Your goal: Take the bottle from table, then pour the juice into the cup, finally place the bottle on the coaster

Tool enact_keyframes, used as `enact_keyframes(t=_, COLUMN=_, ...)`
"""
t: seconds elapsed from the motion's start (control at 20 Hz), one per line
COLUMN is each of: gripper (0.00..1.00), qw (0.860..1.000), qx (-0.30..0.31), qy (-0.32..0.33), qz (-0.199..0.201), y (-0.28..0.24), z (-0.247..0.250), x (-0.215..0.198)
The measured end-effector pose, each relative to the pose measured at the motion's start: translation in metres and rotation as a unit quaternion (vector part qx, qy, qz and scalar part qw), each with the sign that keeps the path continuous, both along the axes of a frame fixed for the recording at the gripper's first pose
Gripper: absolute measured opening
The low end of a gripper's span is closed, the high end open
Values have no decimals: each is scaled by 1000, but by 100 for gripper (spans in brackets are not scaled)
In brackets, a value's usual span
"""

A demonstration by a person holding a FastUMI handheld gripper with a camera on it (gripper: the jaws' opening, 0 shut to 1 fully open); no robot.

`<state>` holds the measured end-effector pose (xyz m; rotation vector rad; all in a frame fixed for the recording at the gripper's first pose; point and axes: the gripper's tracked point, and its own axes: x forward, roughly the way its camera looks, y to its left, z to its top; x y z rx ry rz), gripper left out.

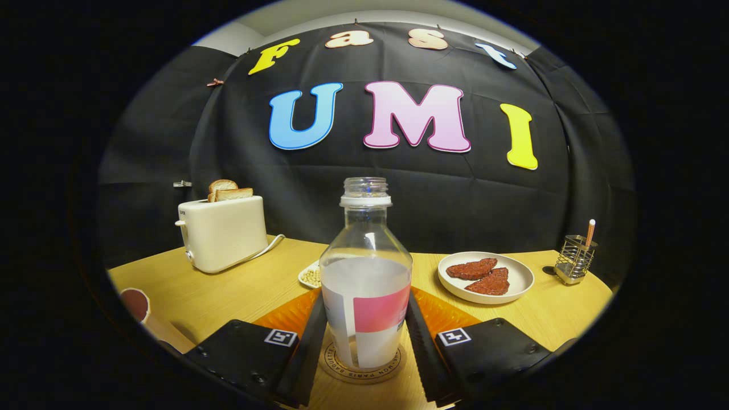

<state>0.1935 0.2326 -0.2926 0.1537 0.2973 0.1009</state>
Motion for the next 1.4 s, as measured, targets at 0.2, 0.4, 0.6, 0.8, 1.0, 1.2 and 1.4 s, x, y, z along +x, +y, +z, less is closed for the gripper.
enact_keyframes(t=0.2, gripper=77, qw=1000, qx=12, qy=9, qz=1, y=4, z=-6, x=-1)
enact_keyframes(t=0.4, gripper=100, qw=1000, qx=5, qy=26, qz=7, y=8, z=-10, x=-9)
enact_keyframes(t=0.6, gripper=100, qw=1000, qx=-8, qy=21, qz=-3, y=1, z=-2, x=-15)
enact_keyframes(t=0.8, gripper=99, qw=1000, qx=2, qy=27, qz=-6, y=-6, z=5, x=-31)
enact_keyframes(t=1.0, gripper=100, qw=1000, qx=7, qy=30, qz=2, y=-13, z=28, x=-63)
enact_keyframes(t=1.2, gripper=100, qw=1000, qx=14, qy=25, qz=-10, y=-29, z=68, x=-93)
enact_keyframes(t=1.4, gripper=99, qw=999, qx=30, qy=14, qz=-29, y=-41, z=118, x=-110)
